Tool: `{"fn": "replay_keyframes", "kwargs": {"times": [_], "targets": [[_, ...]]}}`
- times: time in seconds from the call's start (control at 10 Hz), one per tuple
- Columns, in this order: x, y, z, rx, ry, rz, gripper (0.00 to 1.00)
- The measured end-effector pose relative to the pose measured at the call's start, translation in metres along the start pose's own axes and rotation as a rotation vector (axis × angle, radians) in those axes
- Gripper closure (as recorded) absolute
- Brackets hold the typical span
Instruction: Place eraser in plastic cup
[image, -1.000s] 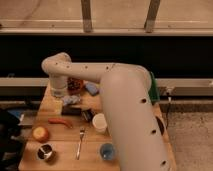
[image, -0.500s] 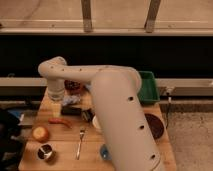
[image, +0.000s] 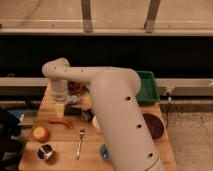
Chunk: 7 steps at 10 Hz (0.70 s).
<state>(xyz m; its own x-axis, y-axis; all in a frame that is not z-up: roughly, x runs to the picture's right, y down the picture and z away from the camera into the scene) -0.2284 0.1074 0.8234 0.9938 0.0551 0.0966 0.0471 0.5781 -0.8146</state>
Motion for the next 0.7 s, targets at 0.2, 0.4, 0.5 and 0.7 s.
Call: {"fn": "replay_keyframes", "kwargs": {"times": [0.2, 0.4, 0.5, 0.7], "targets": [[0.007, -0.005, 0.008, -0.019, -0.004, 0.007, 0.20], [0.013, -0.009, 0.017, -0.036, -0.012, 0.013, 0.20], [0.014, -0.010, 0.019, -0.042, -0.014, 0.016, 0.20], [0.018, -0.008, 0.026, -0.057, -0.014, 0.022, 0.20]]}}
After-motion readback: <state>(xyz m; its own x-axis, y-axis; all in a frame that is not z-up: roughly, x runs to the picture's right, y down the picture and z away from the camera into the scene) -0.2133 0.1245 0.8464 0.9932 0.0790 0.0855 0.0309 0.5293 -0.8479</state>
